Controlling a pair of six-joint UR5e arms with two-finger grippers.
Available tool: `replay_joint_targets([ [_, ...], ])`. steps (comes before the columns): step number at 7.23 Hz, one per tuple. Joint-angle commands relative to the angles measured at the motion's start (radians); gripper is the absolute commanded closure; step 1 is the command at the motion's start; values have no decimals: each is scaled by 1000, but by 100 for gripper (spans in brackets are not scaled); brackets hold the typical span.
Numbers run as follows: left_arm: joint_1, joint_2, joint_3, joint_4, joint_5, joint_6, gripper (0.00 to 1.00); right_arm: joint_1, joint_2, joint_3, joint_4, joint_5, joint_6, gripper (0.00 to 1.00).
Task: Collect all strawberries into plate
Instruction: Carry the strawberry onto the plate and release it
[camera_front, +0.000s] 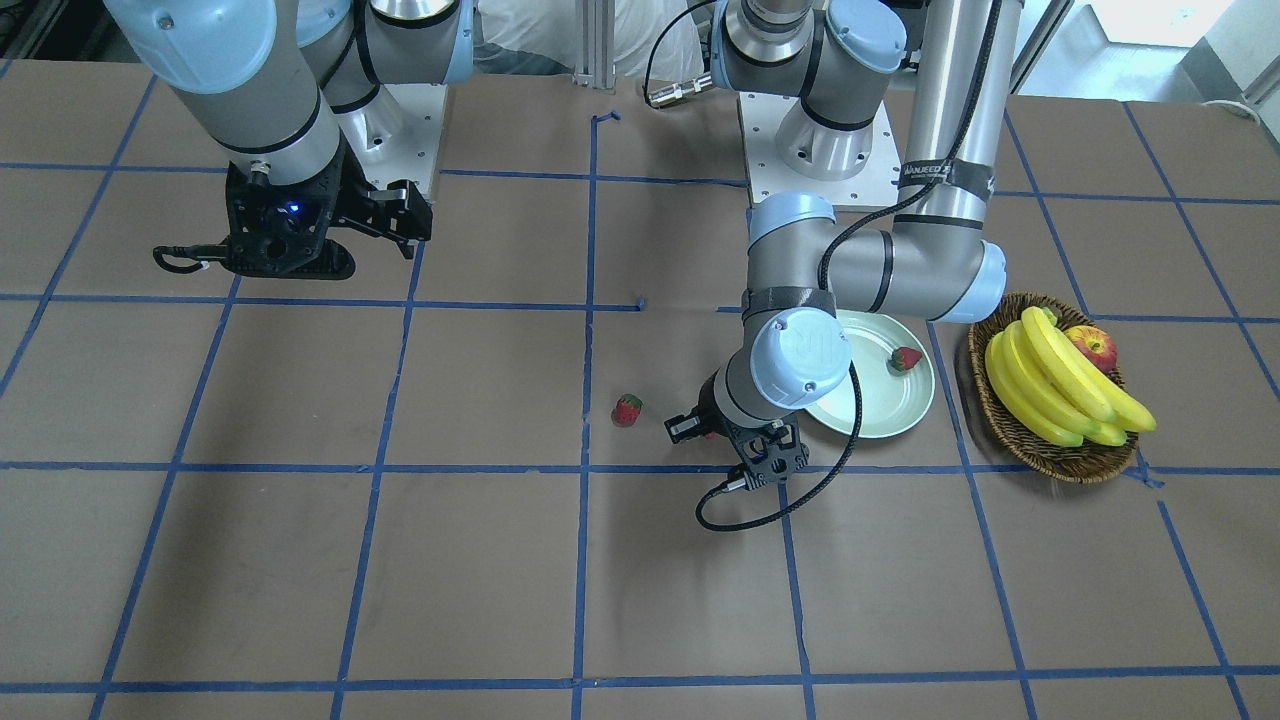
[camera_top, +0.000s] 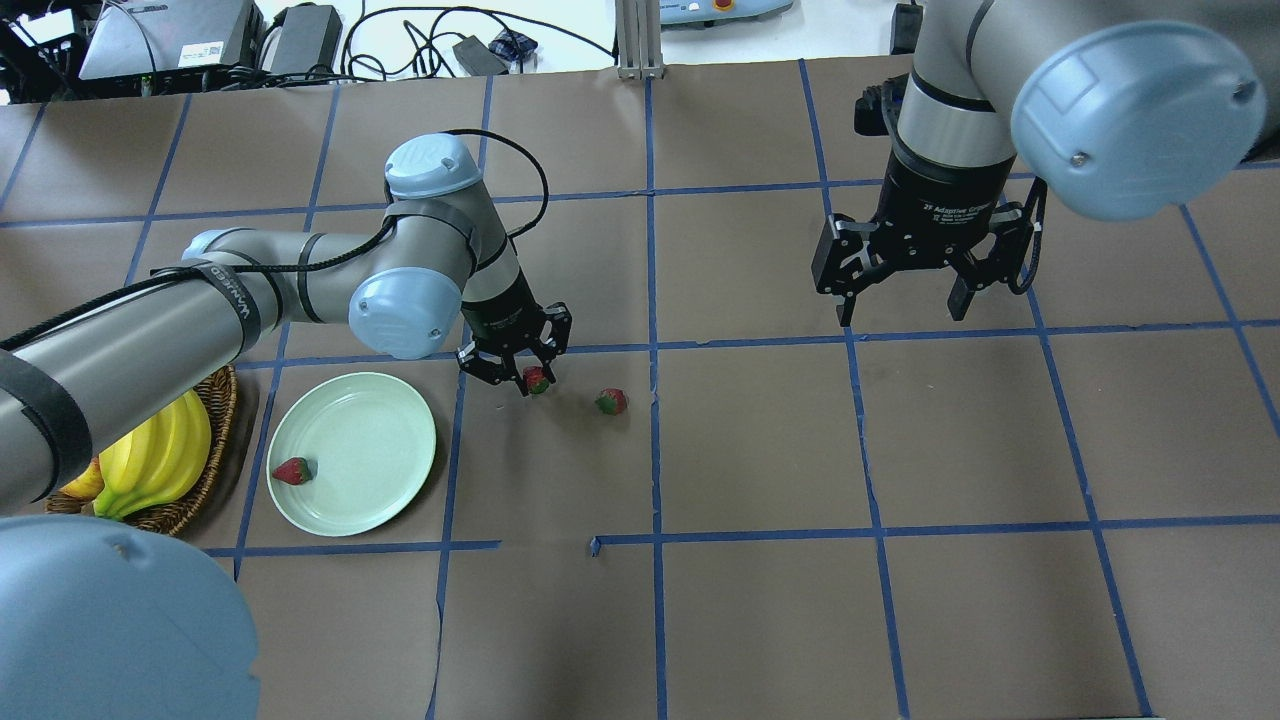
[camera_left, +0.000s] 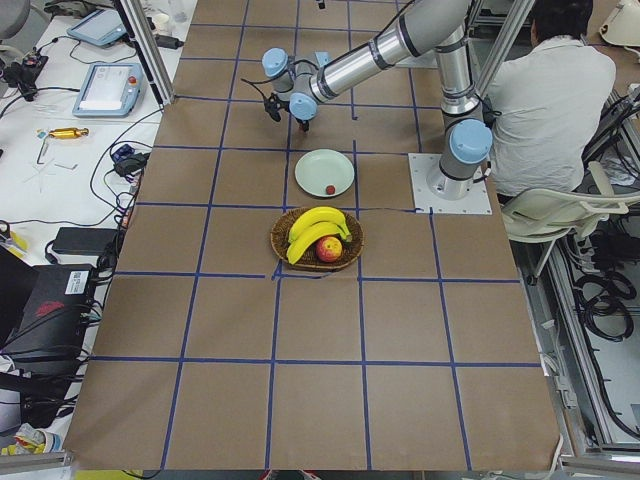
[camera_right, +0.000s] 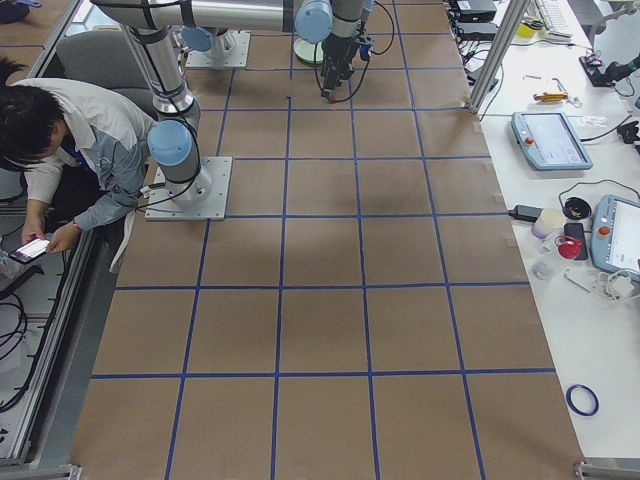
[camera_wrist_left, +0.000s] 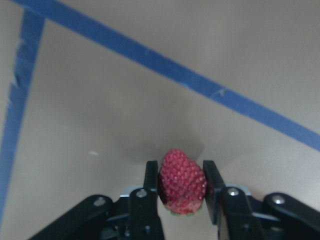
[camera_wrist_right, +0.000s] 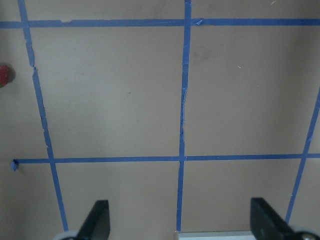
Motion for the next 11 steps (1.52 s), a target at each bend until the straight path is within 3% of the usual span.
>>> replay_joint_targets([
  [1, 20, 39, 41, -103, 152, 237, 100, 0, 0, 1, 1, -1, 0, 0],
  [3, 75, 83, 40, -231, 213, 393, 100, 0, 0, 1, -2, -1, 0, 0],
  [4, 115, 97, 26, -245, 305, 496, 100, 0, 3, 2, -3, -1, -2, 0],
  [7, 187, 96, -46, -261, 381, 644, 100, 0, 3, 5, -11, -2, -2, 0],
  [8, 187, 76, -49, -261, 373, 643, 2, 0, 5, 5, -14, -2, 0, 0],
  [11, 187, 88, -14, -253, 367, 649, 0, 0, 2, 5, -8, -2, 0, 0],
])
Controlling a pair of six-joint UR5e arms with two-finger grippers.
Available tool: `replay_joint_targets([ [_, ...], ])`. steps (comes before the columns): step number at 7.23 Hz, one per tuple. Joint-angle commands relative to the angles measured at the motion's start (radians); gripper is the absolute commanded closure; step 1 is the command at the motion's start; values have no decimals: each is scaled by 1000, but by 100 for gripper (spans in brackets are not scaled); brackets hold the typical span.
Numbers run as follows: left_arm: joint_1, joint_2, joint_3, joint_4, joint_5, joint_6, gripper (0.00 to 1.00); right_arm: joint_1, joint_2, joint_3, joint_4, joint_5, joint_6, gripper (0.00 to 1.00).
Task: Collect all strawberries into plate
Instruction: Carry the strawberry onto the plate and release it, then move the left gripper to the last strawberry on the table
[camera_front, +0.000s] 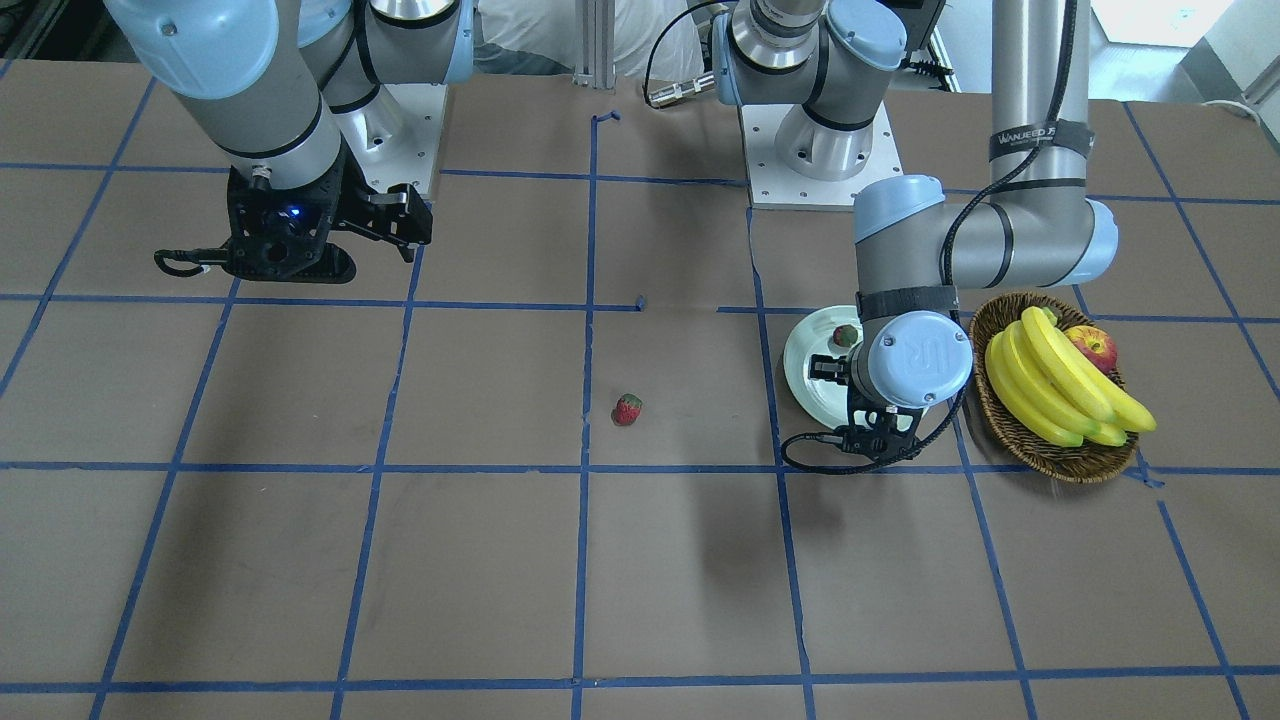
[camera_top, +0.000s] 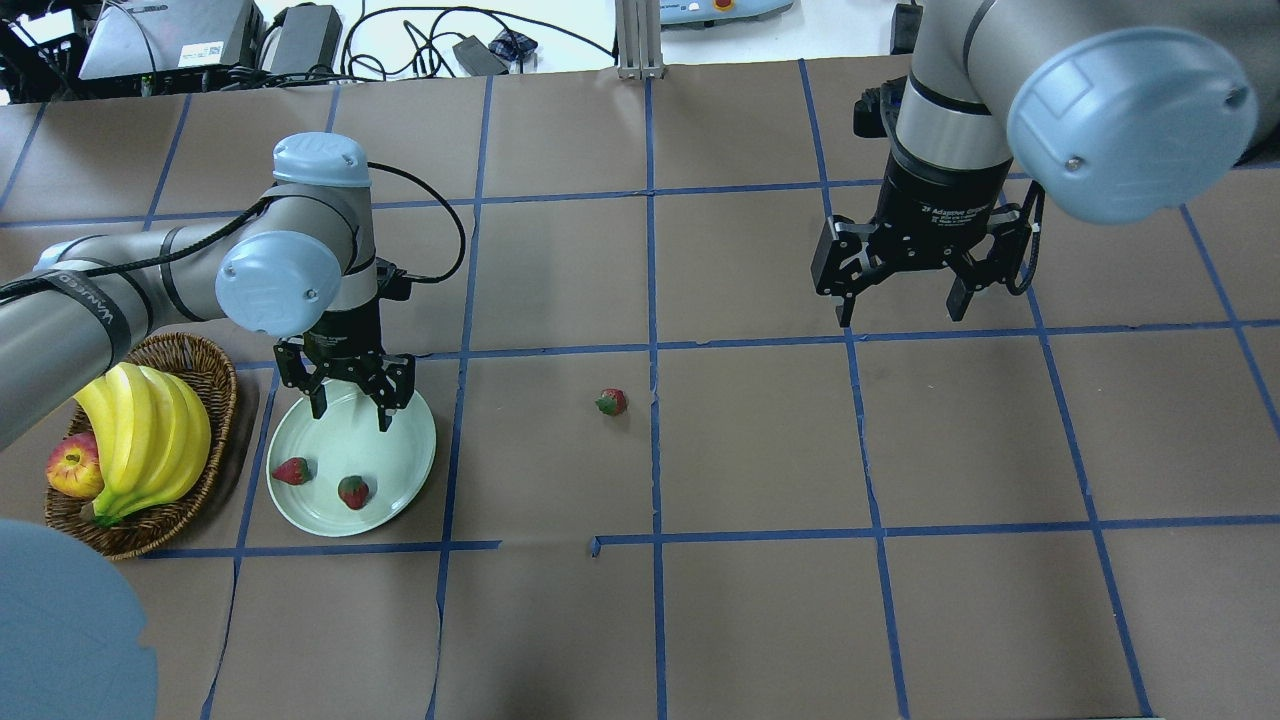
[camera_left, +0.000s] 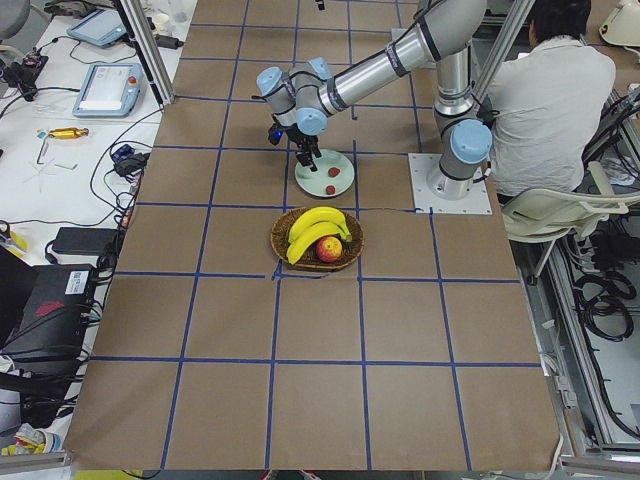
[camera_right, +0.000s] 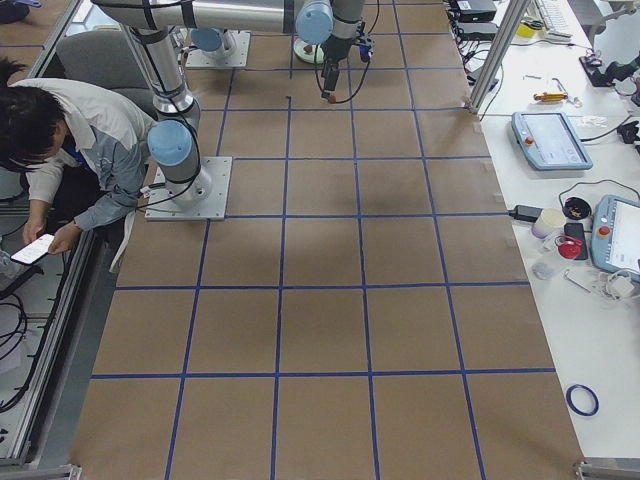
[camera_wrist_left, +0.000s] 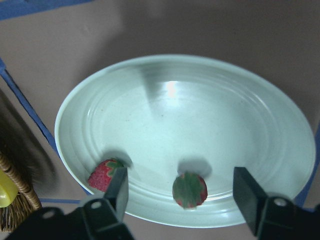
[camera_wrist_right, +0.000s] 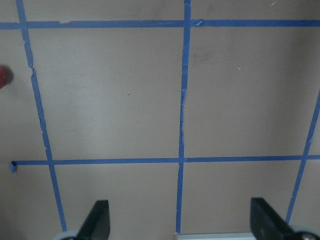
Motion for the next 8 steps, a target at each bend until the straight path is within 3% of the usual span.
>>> replay_joint_targets([
  [1, -7, 11, 67, 5, -48, -19, 0, 0, 1, 0, 3, -1, -1, 0],
  [2, -21, 17, 84, 5, -114, -20, 0, 0, 1, 0, 10, -11, -2, 0],
  [3, -53, 11, 86, 5, -114, -42, 0, -2, 1, 0, 12, -12, -2, 0],
  [5, -174, 2, 85, 121, -151, -61, 0, 0, 1, 2, 12, -14, -2, 0],
  [6, -206, -7, 83, 180, -206, -70, 0, -2, -2, 2, 13, -17, 0, 0],
  [8, -211, -15, 80, 177, -359, -46, 0, -14, 1, 2, 15, -34, -14, 0],
])
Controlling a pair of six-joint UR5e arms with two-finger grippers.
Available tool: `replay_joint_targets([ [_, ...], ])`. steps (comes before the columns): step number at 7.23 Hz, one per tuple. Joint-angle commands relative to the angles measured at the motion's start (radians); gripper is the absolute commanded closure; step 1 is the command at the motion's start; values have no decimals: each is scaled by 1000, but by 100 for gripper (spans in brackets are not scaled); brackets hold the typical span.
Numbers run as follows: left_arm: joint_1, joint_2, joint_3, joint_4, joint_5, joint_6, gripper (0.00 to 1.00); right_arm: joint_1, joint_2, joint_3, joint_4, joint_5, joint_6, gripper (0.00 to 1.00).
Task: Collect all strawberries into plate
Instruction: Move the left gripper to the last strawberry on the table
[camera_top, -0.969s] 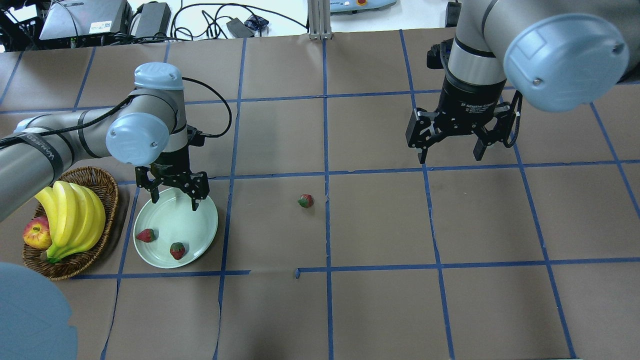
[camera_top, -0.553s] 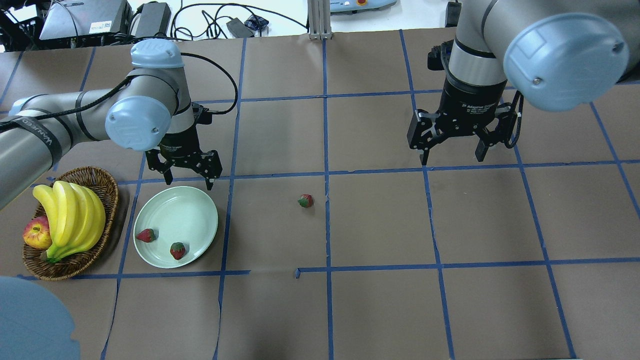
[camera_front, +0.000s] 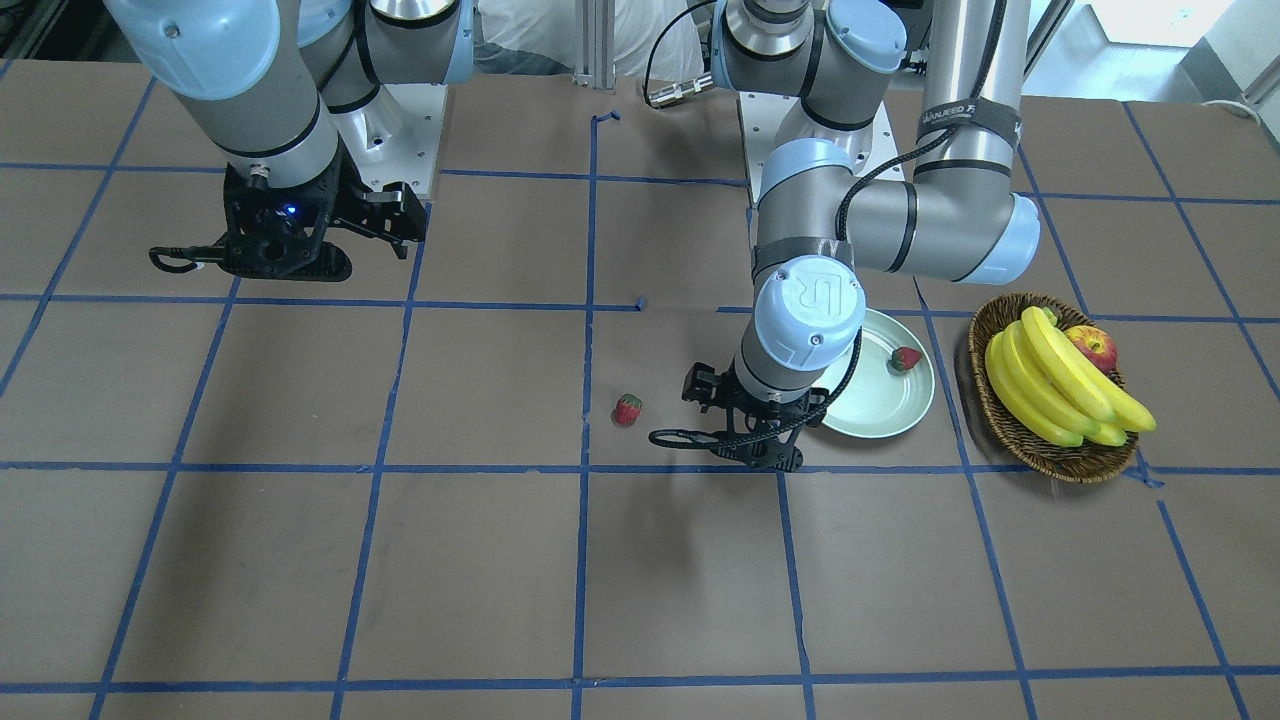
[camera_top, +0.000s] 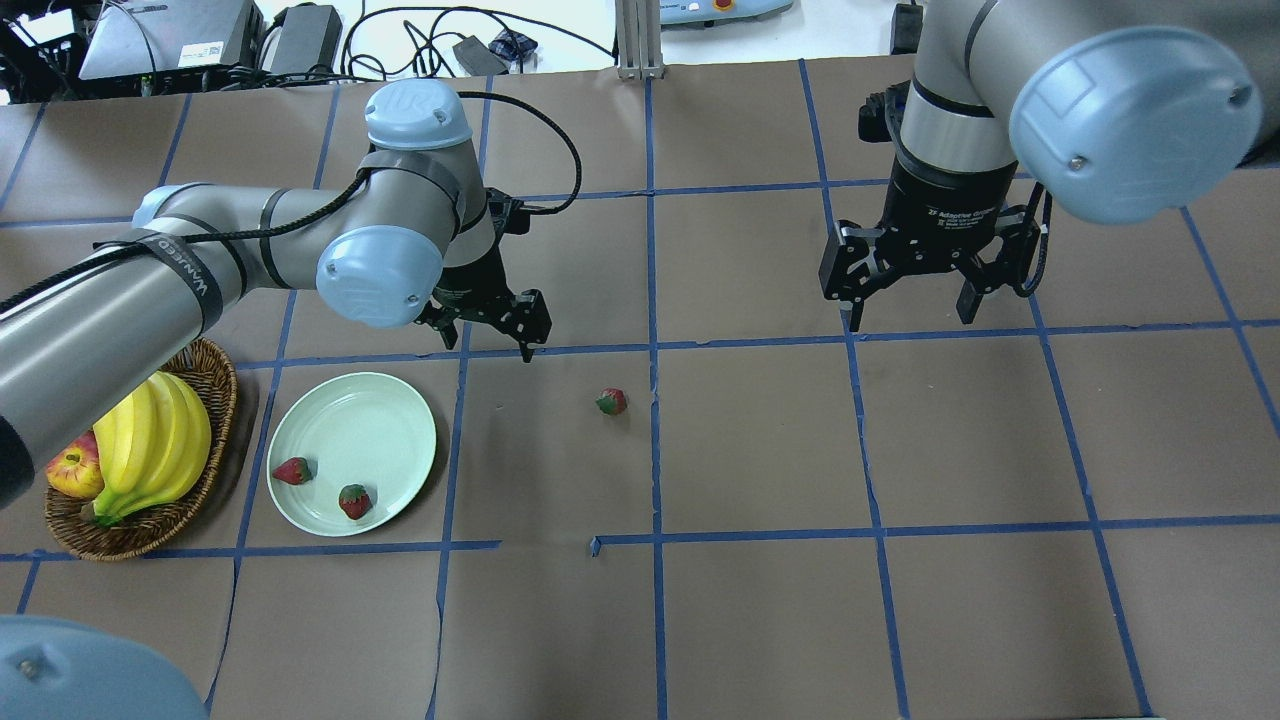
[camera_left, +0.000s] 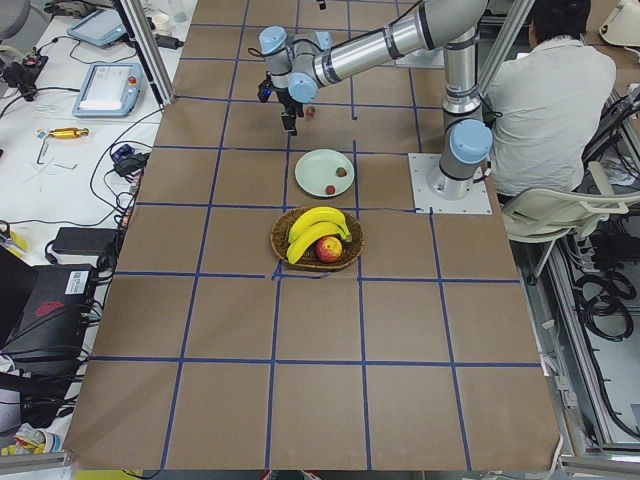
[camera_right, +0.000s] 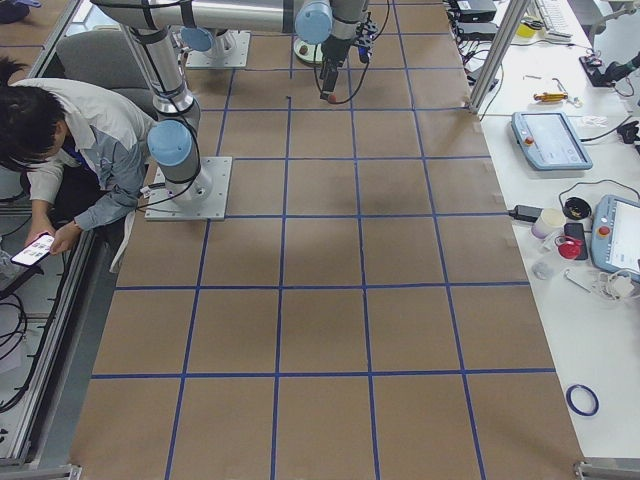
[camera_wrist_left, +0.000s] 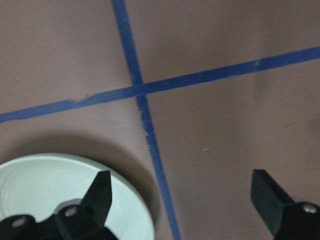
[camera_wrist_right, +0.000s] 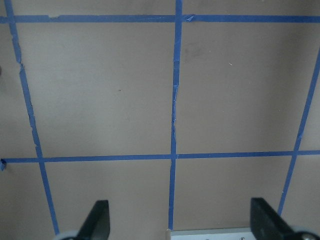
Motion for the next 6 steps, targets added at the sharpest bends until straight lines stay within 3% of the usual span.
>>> replay_joint_targets([
  [1, -18, -22, -2, 11, -110, 80, 0, -8, 4, 0, 7, -4, -11, 0],
  [4, -62, -73, -2, 13, -189, 103, 0, -8, 5, 2, 7, -4, -11, 0],
  [6, -76, -97, -1, 14, -189, 70, 0, -6, 4, 23, 1, -6, -3, 0],
])
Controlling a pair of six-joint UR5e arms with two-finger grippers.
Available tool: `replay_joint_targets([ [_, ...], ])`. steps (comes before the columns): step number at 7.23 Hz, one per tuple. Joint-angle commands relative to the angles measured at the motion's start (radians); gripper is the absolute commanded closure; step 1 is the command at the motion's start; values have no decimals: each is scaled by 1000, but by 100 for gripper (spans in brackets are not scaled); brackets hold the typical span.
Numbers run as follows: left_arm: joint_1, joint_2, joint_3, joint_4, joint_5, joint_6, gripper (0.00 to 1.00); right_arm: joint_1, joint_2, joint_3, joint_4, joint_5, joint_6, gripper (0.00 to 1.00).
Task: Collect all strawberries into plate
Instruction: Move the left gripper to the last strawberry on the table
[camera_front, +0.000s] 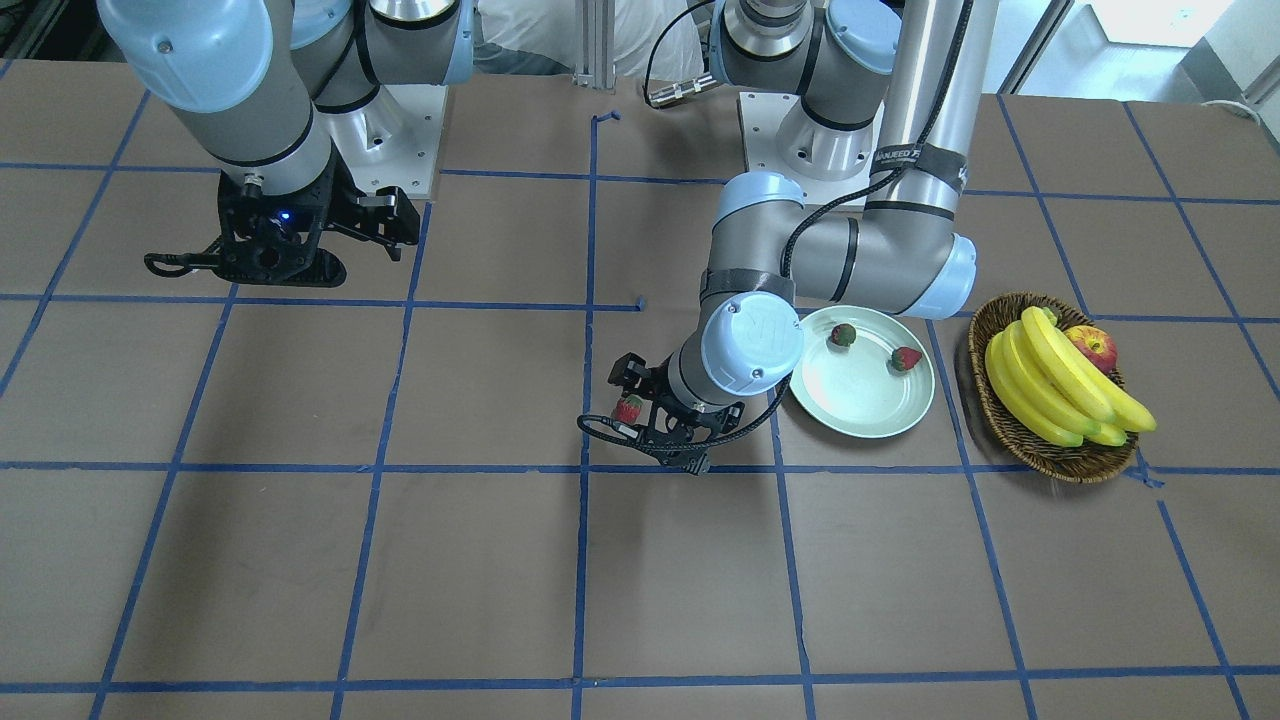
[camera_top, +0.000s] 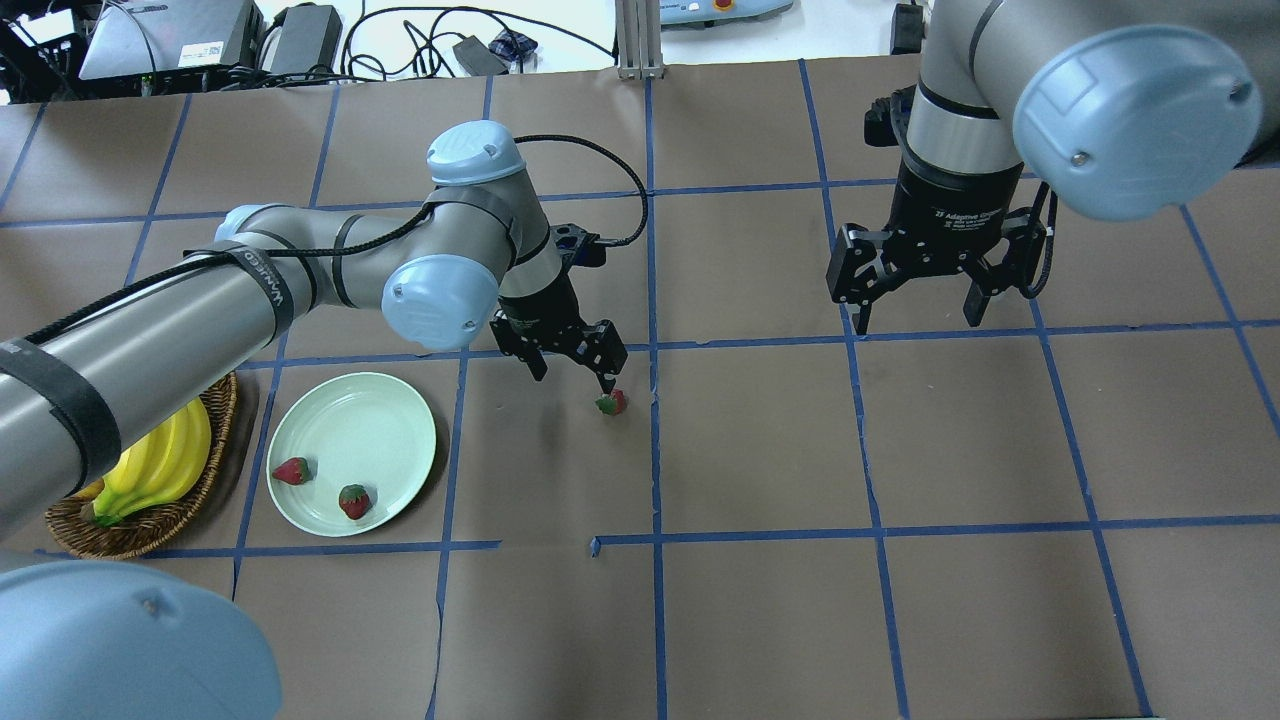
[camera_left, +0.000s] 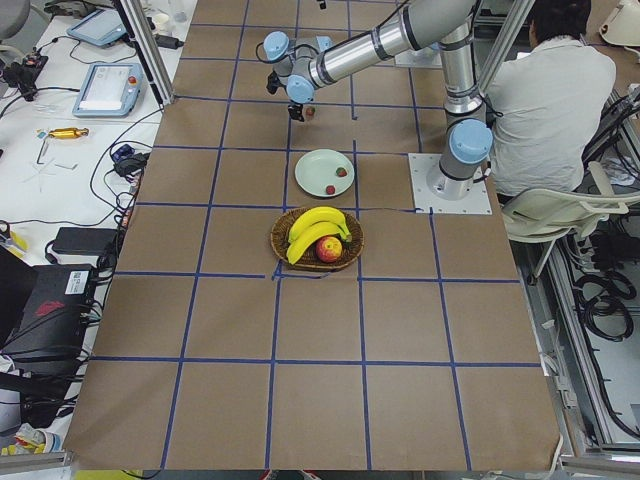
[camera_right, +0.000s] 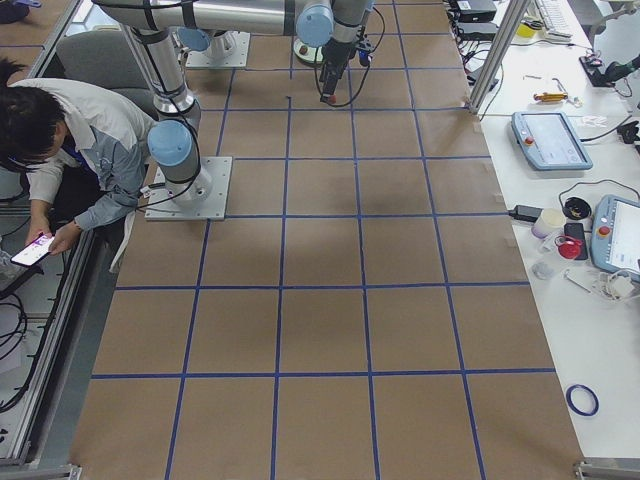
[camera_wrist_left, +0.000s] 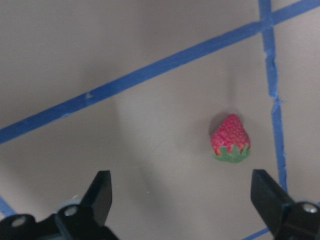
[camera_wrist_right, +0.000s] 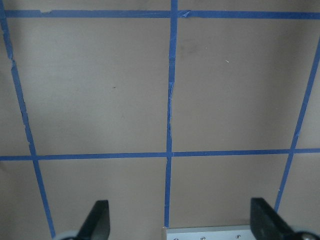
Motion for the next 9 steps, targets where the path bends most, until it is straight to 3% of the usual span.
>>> replay_joint_targets([
  [1, -30, -16, 0, 1, -3, -21, 3, 1, -1, 18, -5, -1, 10, 0],
  [2, -42, -29, 0, 21, -3, -28, 6, 1, -1, 18, -5, -1, 8, 0],
  [4, -46, -41, 0, 52, -3, -28, 27, 1, -1, 18, -2, -1, 8, 0],
  [7, -58, -46, 0, 81, -3, -53, 30, 2, -1, 18, -2, -1, 10, 0],
  [8, -58, -47, 0, 81, -3, -51, 47, 2, 0, 18, -3, 0, 8, 0],
  [9, -58, -49, 0, 81, 3, -42, 79, 2, 0, 20, -3, 0, 10, 0],
])
